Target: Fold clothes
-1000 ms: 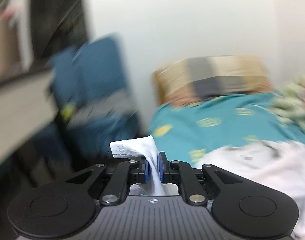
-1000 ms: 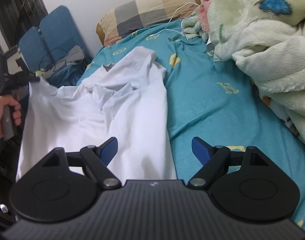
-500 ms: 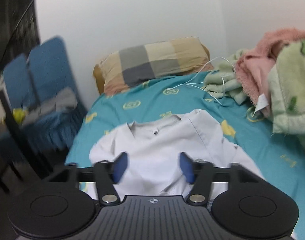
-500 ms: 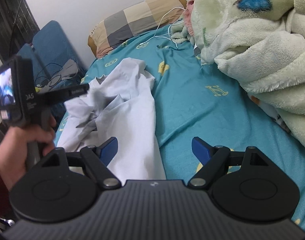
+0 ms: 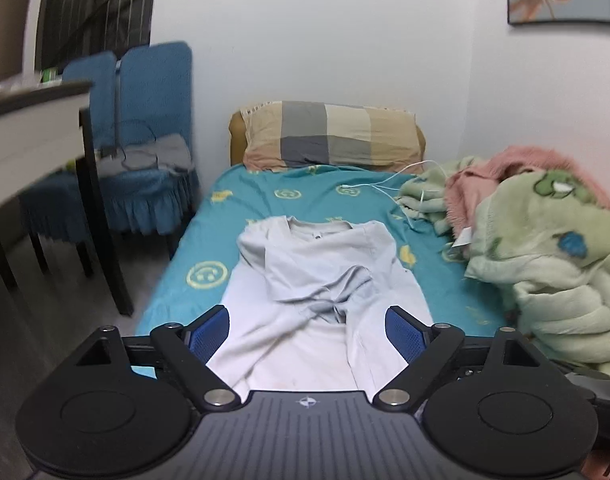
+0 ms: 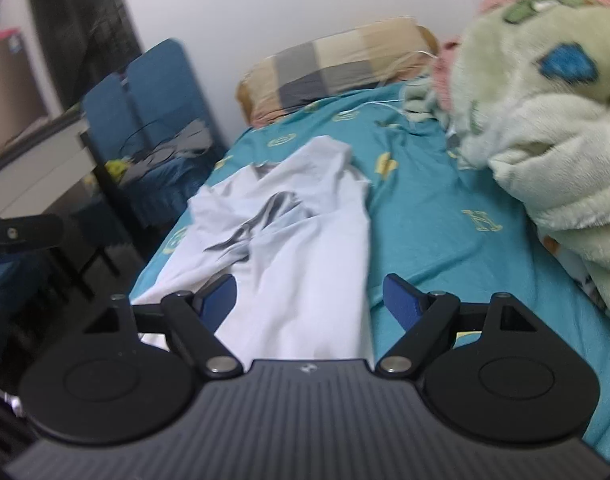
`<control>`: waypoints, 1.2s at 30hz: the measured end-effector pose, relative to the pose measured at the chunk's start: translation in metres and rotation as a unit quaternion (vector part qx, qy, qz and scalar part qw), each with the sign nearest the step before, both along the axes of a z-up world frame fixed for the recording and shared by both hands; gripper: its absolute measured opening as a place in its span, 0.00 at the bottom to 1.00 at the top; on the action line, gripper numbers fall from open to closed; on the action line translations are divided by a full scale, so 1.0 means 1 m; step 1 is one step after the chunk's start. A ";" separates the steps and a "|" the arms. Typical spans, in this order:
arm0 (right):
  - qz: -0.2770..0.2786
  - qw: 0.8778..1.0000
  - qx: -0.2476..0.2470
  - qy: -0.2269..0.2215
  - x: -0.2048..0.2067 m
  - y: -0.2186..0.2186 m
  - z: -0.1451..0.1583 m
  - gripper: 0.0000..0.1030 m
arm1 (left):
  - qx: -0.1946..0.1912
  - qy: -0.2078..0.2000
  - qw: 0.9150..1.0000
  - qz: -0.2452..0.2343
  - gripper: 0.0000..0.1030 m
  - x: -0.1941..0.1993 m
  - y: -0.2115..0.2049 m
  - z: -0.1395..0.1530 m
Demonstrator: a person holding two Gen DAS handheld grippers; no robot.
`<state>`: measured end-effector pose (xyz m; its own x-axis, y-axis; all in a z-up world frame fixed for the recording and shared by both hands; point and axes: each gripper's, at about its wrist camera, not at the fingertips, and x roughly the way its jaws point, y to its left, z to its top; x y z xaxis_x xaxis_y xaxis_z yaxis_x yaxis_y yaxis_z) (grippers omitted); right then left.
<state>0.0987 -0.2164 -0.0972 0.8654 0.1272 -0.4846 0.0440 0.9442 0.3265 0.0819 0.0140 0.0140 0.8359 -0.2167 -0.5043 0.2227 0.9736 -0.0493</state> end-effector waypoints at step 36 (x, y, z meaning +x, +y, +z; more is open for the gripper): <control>-0.010 0.977 -0.211 -0.021 0.261 0.111 0.002 0.04 | -0.100 0.020 0.995 0.007 0.85 0.018 0.089 -0.024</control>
<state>0.3599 -0.1051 -0.0949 0.8861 -0.0935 -0.4540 0.0587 0.9942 -0.0902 0.0996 0.1033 -0.0102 0.8194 -0.3045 -0.4856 0.2033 0.9465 -0.2505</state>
